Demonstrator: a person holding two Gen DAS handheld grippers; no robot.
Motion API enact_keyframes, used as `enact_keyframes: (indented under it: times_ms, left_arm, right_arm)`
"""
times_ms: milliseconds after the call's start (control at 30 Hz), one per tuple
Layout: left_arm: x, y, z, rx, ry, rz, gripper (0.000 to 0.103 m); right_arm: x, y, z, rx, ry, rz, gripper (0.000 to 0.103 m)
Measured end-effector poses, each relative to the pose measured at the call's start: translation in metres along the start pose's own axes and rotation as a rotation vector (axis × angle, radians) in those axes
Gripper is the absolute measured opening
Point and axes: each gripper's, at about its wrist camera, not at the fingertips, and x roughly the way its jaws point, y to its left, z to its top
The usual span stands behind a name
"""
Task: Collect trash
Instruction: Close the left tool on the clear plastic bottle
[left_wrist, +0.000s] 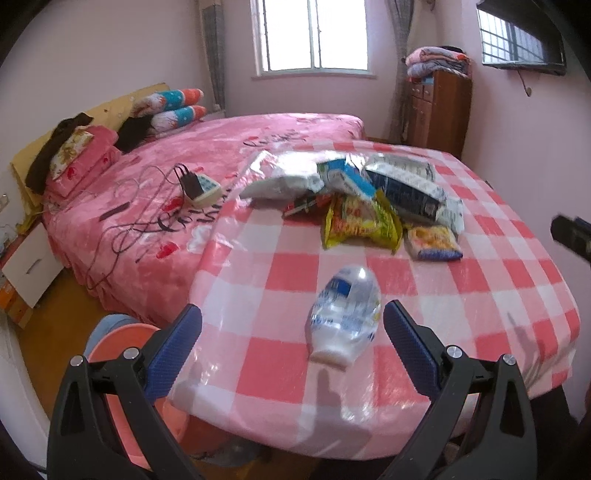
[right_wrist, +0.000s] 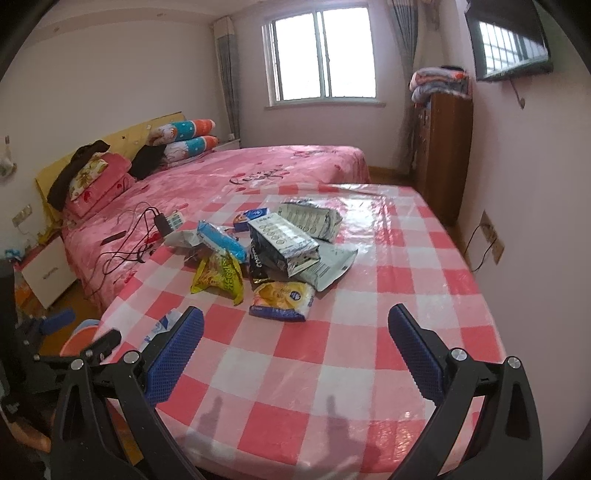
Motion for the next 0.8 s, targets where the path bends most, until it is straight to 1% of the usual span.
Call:
enact_keyframes:
  times_ms: [133,167,267,333,467,533,600,633,667,800]
  left_arm:
    - [0.008,0.009,-0.01,0.0,0.025,-0.059,0.099]
    - [0.013,0.01,-0.011,-0.008,0.042,-0.087,0.099]
    - [0.026,0.01,-0.014,-0.024,0.083,-0.138,0.099]
    - [0.034,0.008,-0.015,-0.018,0.093,-0.148,0.099]
    - [0.057,-0.003,-0.019,0.016,0.148,-0.151,0.099]
    - [0.064,-0.005,-0.019,0.021,0.162,-0.155,0.099]
    - [0.07,-0.007,-0.017,0.024,0.174,-0.155,0.099]
    - [0.073,-0.008,-0.016,0.025,0.174,-0.156,0.099]
    - [0.075,-0.009,-0.015,0.028,0.175,-0.158,0.099]
    - [0.083,-0.013,-0.011,0.042,0.181,-0.157,0.098]
  right_arm:
    - [0.011,-0.002,-0.003,0.004,0.027,0.038,0.099]
    - [0.015,-0.003,-0.003,0.003,0.035,0.052,0.099]
    - [0.027,-0.003,-0.005,0.007,0.071,0.093,0.098]
    - [0.036,-0.004,-0.007,0.013,0.09,0.12,0.098]
    - [0.06,-0.006,-0.011,0.044,0.144,0.169,0.098]
    - [0.074,-0.006,-0.012,0.054,0.169,0.179,0.098]
    - [0.084,-0.006,-0.013,0.065,0.186,0.187,0.095]
    - [0.092,-0.007,-0.013,0.076,0.201,0.198,0.087]
    - [0.098,-0.008,-0.014,0.087,0.217,0.203,0.083]
    - [0.121,-0.011,-0.013,0.121,0.258,0.211,0.083]
